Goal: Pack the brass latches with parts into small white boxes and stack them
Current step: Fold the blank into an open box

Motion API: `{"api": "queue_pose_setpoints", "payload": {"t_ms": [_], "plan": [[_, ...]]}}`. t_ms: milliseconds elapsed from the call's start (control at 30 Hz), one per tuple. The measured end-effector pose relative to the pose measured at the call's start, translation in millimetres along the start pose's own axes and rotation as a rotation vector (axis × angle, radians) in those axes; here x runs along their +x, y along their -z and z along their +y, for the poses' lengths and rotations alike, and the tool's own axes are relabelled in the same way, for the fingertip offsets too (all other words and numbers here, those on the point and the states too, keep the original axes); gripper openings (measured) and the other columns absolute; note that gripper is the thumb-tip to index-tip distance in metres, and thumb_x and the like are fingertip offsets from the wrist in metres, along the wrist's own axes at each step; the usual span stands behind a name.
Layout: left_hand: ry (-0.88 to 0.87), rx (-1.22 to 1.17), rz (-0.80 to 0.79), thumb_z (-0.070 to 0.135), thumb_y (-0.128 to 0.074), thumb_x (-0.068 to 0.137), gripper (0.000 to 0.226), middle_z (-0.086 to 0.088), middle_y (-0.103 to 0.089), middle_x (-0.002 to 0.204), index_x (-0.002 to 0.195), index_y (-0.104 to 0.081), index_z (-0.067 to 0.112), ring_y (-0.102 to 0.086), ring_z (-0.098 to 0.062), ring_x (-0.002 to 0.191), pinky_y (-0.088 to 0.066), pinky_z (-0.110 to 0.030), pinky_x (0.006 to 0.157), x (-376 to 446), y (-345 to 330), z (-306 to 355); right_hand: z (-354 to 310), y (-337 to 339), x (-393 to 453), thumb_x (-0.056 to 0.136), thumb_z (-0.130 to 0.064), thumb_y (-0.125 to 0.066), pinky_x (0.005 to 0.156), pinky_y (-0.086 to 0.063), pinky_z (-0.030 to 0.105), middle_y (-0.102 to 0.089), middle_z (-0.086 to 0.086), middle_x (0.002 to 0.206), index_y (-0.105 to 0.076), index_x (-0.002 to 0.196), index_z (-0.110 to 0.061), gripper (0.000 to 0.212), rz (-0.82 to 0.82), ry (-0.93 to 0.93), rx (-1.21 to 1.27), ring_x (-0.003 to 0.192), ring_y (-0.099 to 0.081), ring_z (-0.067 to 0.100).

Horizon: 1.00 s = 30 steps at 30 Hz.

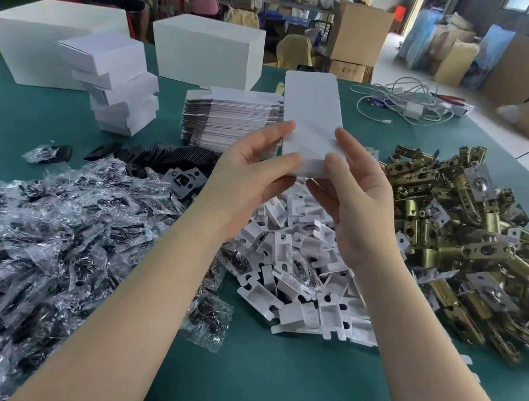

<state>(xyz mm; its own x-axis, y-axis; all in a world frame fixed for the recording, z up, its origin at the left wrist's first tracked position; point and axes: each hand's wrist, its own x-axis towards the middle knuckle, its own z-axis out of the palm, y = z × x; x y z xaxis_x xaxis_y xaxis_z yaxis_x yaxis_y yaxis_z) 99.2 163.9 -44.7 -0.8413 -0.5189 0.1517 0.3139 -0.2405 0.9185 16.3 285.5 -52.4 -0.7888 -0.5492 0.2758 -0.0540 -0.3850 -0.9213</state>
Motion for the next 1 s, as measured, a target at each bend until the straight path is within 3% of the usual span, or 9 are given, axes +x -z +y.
{"api": "queue_pose_setpoints", "payload": {"t_ms": [233, 567, 767, 1000], "plan": [[-0.029, -0.014, -0.072, -0.007, -0.062, 0.091, 0.044, -0.008, -0.068, 0.127, 0.12, -0.066, 0.026, -0.067, -0.023, 0.115, -0.057, -0.03, 0.089, 0.9, 4.6, 0.3, -0.9, 5.7, 1.8, 0.099, -0.003, -0.053, 0.09, -0.055, 0.03, -0.056, 0.011, 0.139, -0.056, 0.128, -0.029, 0.039, -0.079, 0.0, 0.021, 0.108, -0.064, 0.018], [-0.088, 0.159, -0.059, 0.021, -0.072, 0.079, 0.041, -0.001, -0.061, 0.137, 0.115, -0.067, 0.039, -0.056, -0.019, 0.13, -0.056, -0.033, 0.093, 2.7, 5.8, -1.1, 2.8, 5.2, 2.5, 0.099, -0.007, -0.055, 0.087, -0.055, 0.029, -0.058, 0.009, 0.137, -0.059, 0.123, -0.032, 0.035, -0.053, 0.03, 0.007, 0.108, -0.065, 0.015], [-0.122, 0.189, -0.07, 0.006, -0.07, 0.09, 0.041, 0.001, -0.064, 0.134, 0.117, -0.065, 0.037, -0.058, -0.017, 0.128, -0.055, -0.032, 0.095, 1.9, 5.3, -2.7, 3.3, 5.2, 2.3, 0.097, -0.01, -0.057, 0.084, -0.056, 0.028, -0.061, 0.008, 0.132, -0.06, 0.122, -0.033, 0.033, -0.028, 0.051, -0.001, 0.105, -0.067, 0.015], [-0.121, 0.226, -0.019, 0.007, -0.074, 0.086, 0.043, 0.002, -0.068, 0.126, 0.117, -0.066, 0.036, -0.064, -0.016, 0.118, -0.056, -0.032, 0.094, 0.7, 3.6, -2.4, 5.1, 4.1, 3.3, 0.097, -0.009, -0.058, 0.086, -0.056, 0.03, -0.062, 0.009, 0.132, -0.06, 0.121, -0.032, 0.033, -0.017, 0.051, 0.008, 0.108, -0.067, 0.02]]}}
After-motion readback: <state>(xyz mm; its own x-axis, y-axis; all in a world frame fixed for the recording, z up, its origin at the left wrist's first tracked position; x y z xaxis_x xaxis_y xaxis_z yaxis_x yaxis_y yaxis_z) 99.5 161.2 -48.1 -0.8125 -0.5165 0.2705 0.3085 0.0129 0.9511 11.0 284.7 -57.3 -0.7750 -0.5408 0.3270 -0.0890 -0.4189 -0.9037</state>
